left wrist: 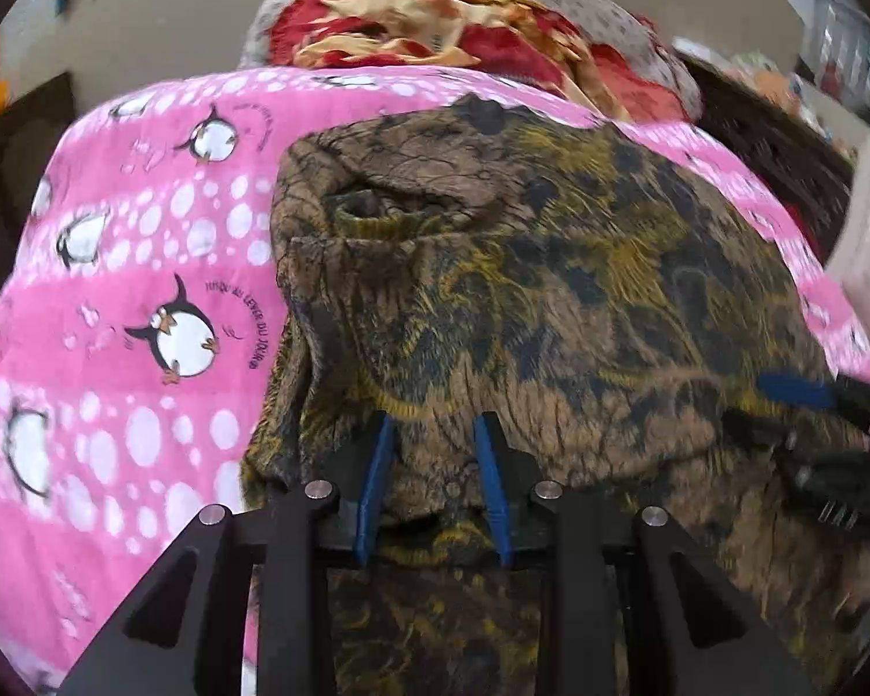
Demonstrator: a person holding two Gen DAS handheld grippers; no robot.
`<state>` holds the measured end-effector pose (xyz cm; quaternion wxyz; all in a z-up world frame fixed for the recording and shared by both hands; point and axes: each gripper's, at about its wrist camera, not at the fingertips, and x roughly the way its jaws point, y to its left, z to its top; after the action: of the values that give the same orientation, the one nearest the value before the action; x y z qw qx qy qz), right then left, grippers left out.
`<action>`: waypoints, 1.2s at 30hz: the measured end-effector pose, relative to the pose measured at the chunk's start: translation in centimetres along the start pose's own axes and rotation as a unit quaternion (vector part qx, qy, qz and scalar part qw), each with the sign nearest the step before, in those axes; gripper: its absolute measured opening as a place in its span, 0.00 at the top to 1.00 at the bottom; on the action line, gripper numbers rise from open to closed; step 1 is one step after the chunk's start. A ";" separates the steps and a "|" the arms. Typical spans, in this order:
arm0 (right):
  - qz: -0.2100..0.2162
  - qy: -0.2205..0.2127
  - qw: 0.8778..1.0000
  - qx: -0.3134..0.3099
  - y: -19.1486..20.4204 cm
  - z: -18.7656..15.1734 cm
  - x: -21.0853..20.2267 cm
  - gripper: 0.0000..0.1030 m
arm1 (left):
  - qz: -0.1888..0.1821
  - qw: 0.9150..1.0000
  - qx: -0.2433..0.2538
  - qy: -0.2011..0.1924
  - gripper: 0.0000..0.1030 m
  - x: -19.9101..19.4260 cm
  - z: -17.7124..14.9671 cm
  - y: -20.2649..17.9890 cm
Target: Fold small clothes
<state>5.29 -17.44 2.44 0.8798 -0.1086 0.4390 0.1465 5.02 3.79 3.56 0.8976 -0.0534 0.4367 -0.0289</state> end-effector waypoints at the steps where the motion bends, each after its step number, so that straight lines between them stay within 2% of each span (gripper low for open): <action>1: 0.010 0.007 1.000 0.006 -0.2 0.1 -0.5 0.41 | -0.009 1.000 0.001 0.004 0.91 -0.7 0.1 0.2; 2: 0.021 0.003 1.000 0.015 -0.7 0.1 -1.9 0.41 | -0.018 1.000 0.003 0.004 0.91 -1.7 0.0 0.6; 4: 0.024 -0.033 0.999 0.018 -1.9 -0.5 -5.0 0.40 | -0.028 1.000 0.013 -0.004 0.91 -4.0 -0.3 1.5; 5: 0.023 -0.057 0.998 0.010 -2.7 -1.1 -7.3 0.40 | -0.028 0.999 0.019 -0.006 0.91 -5.2 -0.6 2.0; 7: 0.028 -0.074 0.997 -0.008 -3.7 -2.2 -10.0 0.40 | -0.028 0.999 0.028 -0.002 0.90 -7.3 -1.5 3.2; 10: 0.057 -0.061 0.996 -0.035 -5.2 -5.6 -13.1 0.40 | -0.034 0.999 0.026 0.026 0.90 -9.9 -4.5 4.6; 13: 0.068 -0.056 0.995 -0.050 -5.8 -9.8 -15.6 0.40 | -0.068 0.994 0.019 0.079 0.90 -11.8 -8.7 5.0; 17: 0.085 -0.059 0.994 -0.039 -6.9 -15.0 -17.6 0.40 | -0.125 0.980 0.011 0.154 0.90 -13.5 -14.5 4.0; 19: 0.084 -0.067 0.994 -0.032 -7.1 -16.5 -18.0 0.40 | -0.161 0.967 0.004 0.198 0.90 -13.9 -16.9 3.0; 22: 0.097 -0.066 0.993 -0.015 -7.8 -17.8 -17.9 0.40 | -0.188 0.959 0.012 0.211 0.88 -14.7 -19.1 2.1; 25: 0.094 -0.069 0.993 -0.010 -8.5 -18.1 -18.0 0.40 | -0.223 0.939 -0.029 0.260 0.88 -13.2 -21.0 2.7; 26: 0.091 -0.073 0.993 -0.011 -8.9 -18.2 -18.2 0.40 | -0.206 0.942 -0.022 0.265 0.96 -12.5 -21.8 2.6; 27: 0.088 -0.075 0.993 -0.010 -9.1 -18.3 -18.4 0.40 | -0.194 0.948 -0.013 0.252 1.00 -12.5 -21.9 2.4; 30: 0.075 -0.074 0.994 -0.003 -10.2 -19.0 -19.0 0.40 | -0.205 0.954 -0.016 0.219 1.00 -13.3 -21.1 2.1; 33: 0.065 -0.072 0.995 0.004 -11.3 -20.0 -19.9 0.40 | -0.237 0.949 -0.020 0.207 1.00 -13.9 -20.8 2.0; 36: 0.066 -0.061 0.996 0.018 -12.4 -21.3 -20.0 0.40 | -0.238 0.948 -0.041 0.210 1.00 -13.0 -21.2 2.3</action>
<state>-17.57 -39.03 6.67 0.8953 -0.0541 0.3931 0.2026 -19.72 5.90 0.45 0.7499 -0.1850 0.5905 -0.2340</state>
